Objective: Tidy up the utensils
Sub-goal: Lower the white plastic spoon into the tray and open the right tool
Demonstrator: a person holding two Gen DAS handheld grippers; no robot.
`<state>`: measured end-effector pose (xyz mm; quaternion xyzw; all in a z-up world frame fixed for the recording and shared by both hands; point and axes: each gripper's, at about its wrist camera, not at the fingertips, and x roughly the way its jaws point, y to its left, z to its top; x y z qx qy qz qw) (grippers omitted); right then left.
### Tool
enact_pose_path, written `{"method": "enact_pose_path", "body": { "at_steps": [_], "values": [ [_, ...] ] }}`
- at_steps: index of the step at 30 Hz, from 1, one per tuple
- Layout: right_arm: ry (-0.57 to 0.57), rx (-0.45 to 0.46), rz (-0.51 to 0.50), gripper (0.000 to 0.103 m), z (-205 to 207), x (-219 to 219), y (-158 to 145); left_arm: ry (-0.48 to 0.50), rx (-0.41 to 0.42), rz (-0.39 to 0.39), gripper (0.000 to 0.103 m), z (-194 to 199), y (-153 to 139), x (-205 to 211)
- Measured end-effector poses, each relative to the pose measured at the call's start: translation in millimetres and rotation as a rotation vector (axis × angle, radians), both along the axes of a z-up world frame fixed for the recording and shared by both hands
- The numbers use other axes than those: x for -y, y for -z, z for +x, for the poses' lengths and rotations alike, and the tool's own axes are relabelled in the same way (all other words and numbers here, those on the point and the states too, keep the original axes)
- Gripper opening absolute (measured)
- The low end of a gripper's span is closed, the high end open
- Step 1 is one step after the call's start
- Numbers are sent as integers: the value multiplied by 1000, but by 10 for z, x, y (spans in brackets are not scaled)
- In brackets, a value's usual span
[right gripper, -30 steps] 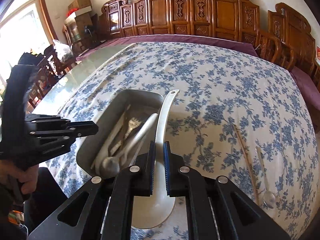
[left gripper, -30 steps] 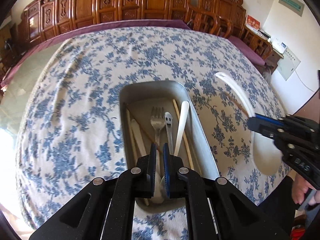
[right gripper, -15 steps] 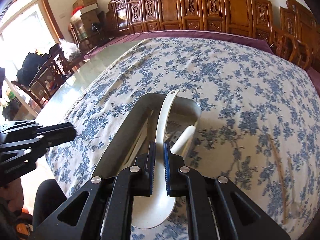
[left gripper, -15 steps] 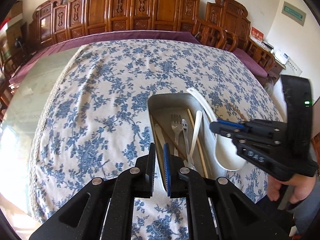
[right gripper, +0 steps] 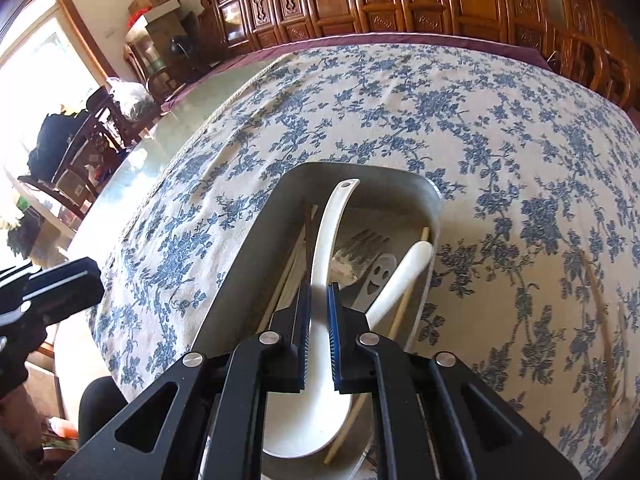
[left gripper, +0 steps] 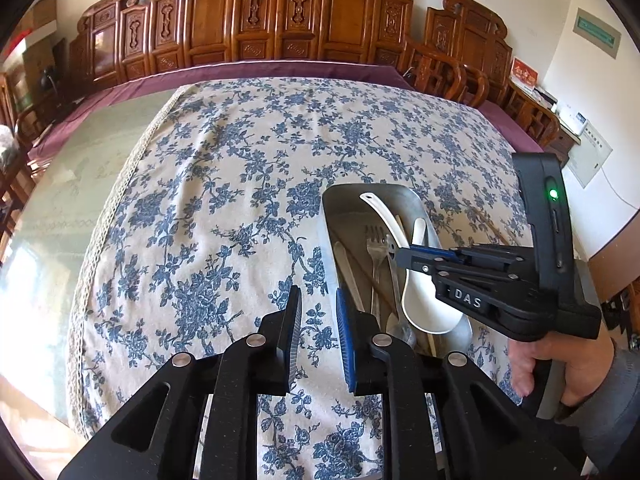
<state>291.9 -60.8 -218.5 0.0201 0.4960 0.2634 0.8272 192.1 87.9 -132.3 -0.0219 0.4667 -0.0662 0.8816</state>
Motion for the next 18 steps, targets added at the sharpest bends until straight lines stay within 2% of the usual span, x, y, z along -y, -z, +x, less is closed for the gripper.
{"method": "enact_pose_path", "body": {
  "at_steps": [13,18],
  "values": [
    [-17,-21,2,11,2,-40,108,4,-11,13,17,-6,31,69],
    [-27,4,16,13,-23,13,58,6,-15,16,17,-2,34,109]
  ]
}}
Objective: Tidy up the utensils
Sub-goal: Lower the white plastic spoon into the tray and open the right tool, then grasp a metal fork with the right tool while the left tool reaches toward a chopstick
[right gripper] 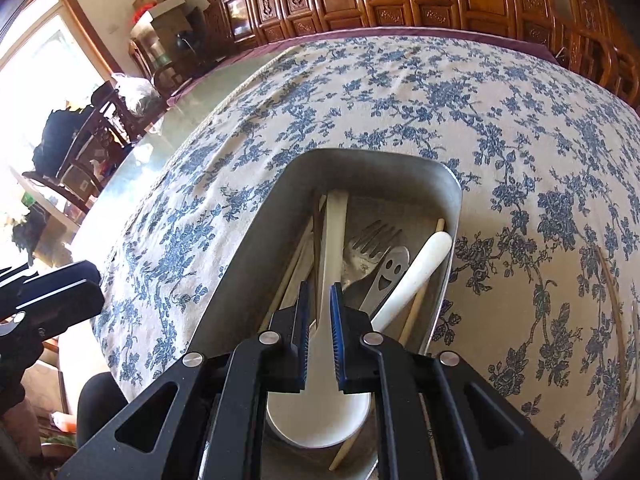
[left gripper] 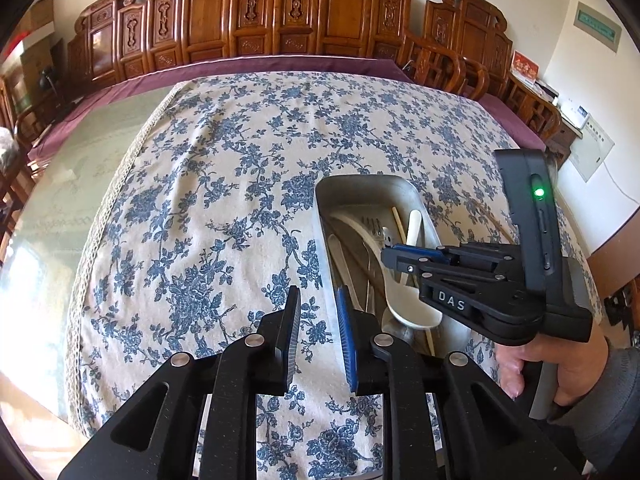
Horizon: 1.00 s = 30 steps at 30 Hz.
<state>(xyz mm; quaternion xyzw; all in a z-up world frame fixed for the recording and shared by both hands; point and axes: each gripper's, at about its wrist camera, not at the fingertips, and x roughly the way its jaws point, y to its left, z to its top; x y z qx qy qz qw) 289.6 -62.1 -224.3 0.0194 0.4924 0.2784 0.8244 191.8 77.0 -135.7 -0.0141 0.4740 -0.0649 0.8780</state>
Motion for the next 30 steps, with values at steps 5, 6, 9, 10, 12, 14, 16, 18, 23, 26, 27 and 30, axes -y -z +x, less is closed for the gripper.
{"method": "enact_pose_path", "body": {
  "at_steps": [5,6,9,10,12,14,16,18,23,26,27,30],
  "values": [
    [18,42,24,13,-122,264,-175,12,4,2,22,0,-19,79],
    [22,52,27,13,-151,336,-215,16,7,2,24,2,-27,103],
    [33,95,13,13,-243,586,-340,29,8,2,29,17,-34,190],
    [40,113,-1,13,-280,692,-388,32,9,1,34,24,-33,217],
    [52,137,-11,18,-323,863,-452,38,11,-3,47,42,-35,281],
    [72,155,-22,20,-359,1069,-510,44,15,-6,56,65,-34,364],
    [96,167,-33,21,-377,1283,-550,52,25,-8,75,85,-35,450],
    [115,177,-44,21,-382,1453,-568,67,31,-11,76,110,-29,564],
    [164,191,-105,29,-353,1942,-525,101,28,-14,83,174,4,858],
    [192,182,-142,29,-341,2222,-446,117,22,-16,84,222,39,1034],
    [200,178,-155,30,-340,2316,-415,122,19,-20,84,242,53,1096],
    [223,160,-185,39,-359,2564,-310,137,7,-25,84,295,108,1263]
  ]
}}
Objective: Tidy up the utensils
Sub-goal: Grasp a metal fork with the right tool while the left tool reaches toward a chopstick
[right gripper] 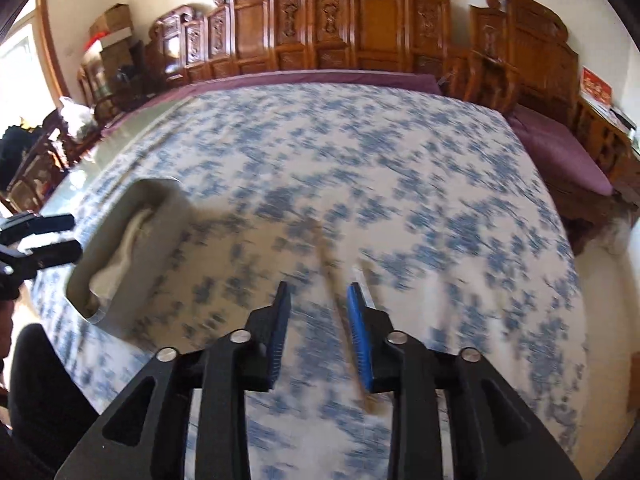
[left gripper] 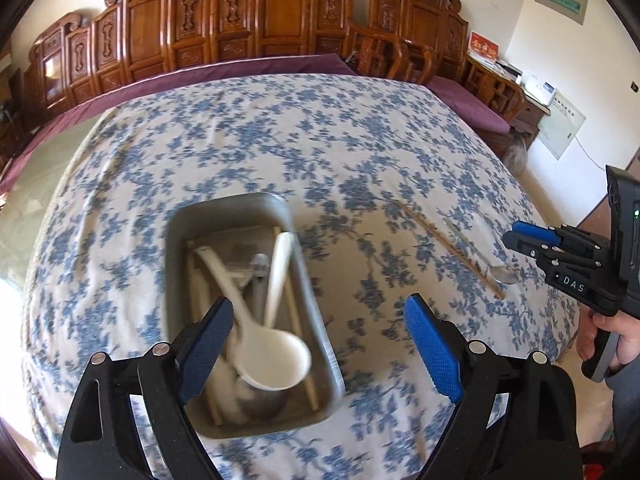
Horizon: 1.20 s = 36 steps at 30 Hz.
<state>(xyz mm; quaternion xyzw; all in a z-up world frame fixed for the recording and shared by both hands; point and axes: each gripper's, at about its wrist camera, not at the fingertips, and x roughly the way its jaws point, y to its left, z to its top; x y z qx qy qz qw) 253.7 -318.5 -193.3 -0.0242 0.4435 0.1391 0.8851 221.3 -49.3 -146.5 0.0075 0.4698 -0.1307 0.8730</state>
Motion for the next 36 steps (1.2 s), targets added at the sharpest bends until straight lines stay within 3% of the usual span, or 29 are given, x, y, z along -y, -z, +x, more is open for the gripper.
{"method": "enact_pose_path", "body": {
  "at_steps": [7,17,20,23,31,36],
  "values": [
    [67,-69,18,45,-34,435,332,45,-31,8,84,96,167,418],
    [100,-173,83,45,-12,502,690,100,-72,40,84,134,357,860],
    [105,-185,95,36,-15,502,727,112,-85,51,84,130,408,944],
    [124,-191,110,34,-28,512,737,120,-95,65,84,125,448,1007],
    [170,-207,142,6,-88,587,719,158,-112,94,84,130,515,1218],
    [200,-155,169,2,-174,699,597,184,-121,119,84,177,587,1428]
  ]
}}
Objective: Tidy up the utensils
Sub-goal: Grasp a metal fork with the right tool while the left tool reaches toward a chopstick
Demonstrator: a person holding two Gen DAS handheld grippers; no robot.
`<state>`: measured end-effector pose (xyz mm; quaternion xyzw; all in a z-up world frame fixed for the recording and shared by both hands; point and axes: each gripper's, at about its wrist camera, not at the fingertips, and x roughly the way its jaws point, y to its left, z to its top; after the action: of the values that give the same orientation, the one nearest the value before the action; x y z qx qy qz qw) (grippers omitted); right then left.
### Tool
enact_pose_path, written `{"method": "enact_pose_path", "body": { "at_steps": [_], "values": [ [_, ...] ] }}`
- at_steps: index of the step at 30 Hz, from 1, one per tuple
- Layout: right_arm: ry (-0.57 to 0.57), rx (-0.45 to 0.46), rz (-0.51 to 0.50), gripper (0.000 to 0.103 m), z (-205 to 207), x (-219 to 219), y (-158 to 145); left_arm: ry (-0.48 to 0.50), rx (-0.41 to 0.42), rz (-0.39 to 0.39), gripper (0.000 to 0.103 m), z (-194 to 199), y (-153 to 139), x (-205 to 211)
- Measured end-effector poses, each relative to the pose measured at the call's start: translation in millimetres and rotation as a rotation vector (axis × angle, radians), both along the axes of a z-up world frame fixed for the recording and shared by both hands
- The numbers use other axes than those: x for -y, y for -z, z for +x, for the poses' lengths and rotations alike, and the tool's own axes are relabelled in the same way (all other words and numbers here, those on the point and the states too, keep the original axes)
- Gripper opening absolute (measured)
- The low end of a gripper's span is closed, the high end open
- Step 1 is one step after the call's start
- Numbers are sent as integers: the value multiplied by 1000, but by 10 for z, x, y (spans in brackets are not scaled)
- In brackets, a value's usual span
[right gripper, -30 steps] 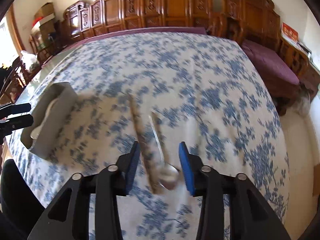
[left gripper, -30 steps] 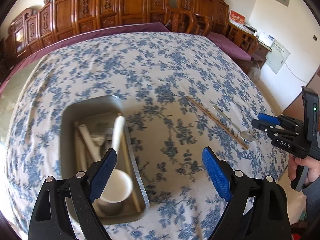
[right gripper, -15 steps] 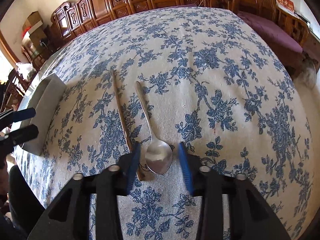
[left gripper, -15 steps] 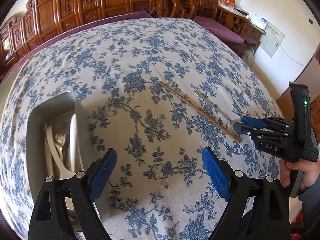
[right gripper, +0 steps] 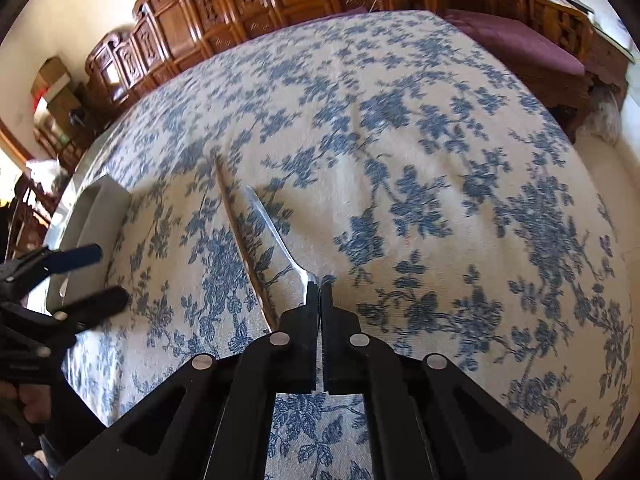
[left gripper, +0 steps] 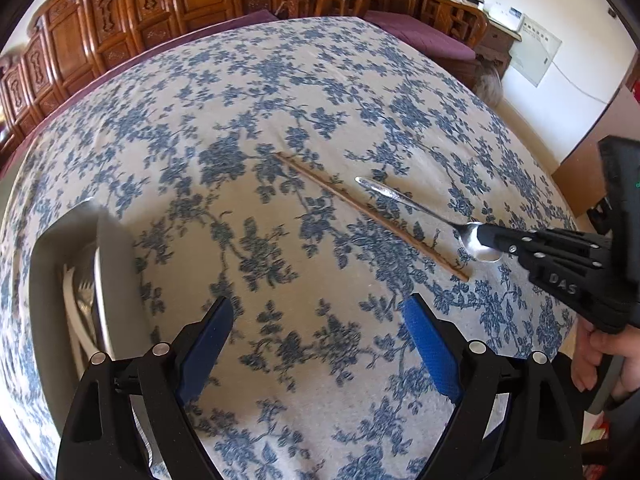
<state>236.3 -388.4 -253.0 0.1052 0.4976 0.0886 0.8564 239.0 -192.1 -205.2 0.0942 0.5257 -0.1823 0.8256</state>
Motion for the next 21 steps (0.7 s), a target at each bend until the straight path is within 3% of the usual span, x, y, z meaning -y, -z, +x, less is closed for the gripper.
{"method": "enact_pose_path", "body": {
  "at_steps": [15,17,21],
  "values": [
    [99,46,15,2,-8,424,-136,-27,-10,29,83,438,239,651],
    [102,46,17,2,-10,442,-130,-42,-24,22,79,497,286,653],
    [100,43,21,2,0,441,-117,-68,-66,16,58,571,400,625]
  ]
}}
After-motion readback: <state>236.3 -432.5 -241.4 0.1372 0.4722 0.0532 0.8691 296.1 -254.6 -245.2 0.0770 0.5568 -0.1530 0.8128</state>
